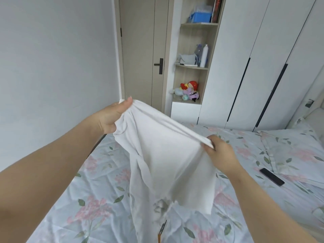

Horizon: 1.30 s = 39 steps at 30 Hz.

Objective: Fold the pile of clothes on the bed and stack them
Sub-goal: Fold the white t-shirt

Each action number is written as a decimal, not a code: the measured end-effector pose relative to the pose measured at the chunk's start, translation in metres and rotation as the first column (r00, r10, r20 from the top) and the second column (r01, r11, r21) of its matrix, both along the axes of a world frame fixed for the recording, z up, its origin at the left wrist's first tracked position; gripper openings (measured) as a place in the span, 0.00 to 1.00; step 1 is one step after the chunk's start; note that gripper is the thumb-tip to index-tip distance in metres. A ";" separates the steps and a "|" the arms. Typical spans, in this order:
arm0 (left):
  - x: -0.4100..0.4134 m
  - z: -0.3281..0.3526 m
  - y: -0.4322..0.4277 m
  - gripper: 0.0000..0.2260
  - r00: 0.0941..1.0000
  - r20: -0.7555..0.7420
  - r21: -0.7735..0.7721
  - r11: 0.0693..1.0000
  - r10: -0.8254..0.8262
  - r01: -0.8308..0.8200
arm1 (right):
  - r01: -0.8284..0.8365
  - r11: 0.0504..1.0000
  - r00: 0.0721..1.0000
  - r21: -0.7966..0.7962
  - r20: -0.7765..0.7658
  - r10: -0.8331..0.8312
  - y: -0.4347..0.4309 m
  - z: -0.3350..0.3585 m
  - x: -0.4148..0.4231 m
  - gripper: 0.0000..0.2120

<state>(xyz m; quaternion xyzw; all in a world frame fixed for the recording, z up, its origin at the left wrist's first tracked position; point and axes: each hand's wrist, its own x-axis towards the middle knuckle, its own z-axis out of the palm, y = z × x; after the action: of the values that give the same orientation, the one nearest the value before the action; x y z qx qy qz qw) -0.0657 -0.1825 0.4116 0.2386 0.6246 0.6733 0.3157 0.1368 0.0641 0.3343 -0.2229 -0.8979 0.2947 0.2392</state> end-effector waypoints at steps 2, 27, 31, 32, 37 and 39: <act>-0.001 0.015 0.004 0.22 0.996 0.053 0.112 0.991 0.070 -0.075 | -0.008 0.998 0.960 -0.060 -0.281 -0.010 -0.004 0.030 -0.006 0.07; 0.039 -0.112 0.007 0.11 0.971 -0.237 -0.488 0.862 0.018 -0.134 | -0.020 0.892 0.983 -0.451 0.153 0.100 -0.014 -0.049 0.038 0.15; 0.039 -0.118 -0.001 0.16 0.949 0.049 -0.659 0.704 -0.310 0.264 | -0.106 0.809 0.879 -0.578 0.326 0.349 -0.010 -0.051 0.048 0.18; 0.041 -0.119 -0.001 0.18 0.937 0.050 -0.680 0.675 -0.346 0.285 | -0.121 0.808 0.847 -0.576 0.365 0.387 -0.009 -0.052 0.047 0.17; 0.044 -0.139 0.010 0.27 0.694 -0.077 -0.895 0.356 -0.716 0.268 | -0.209 0.854 0.582 -0.476 0.641 0.500 -0.010 -0.067 0.034 0.11; 0.045 -0.153 0.013 0.26 0.575 -0.029 -0.946 0.209 -0.818 0.249 | -0.250 0.902 0.493 -0.352 0.755 0.432 -0.005 -0.076 0.030 0.10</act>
<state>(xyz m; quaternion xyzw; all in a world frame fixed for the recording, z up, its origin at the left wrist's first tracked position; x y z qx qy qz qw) -0.0205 -0.1698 0.2591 0.4292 0.7972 -0.0126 0.4245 0.1671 0.0595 0.2580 -0.1728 -0.8969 0.2854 -0.2904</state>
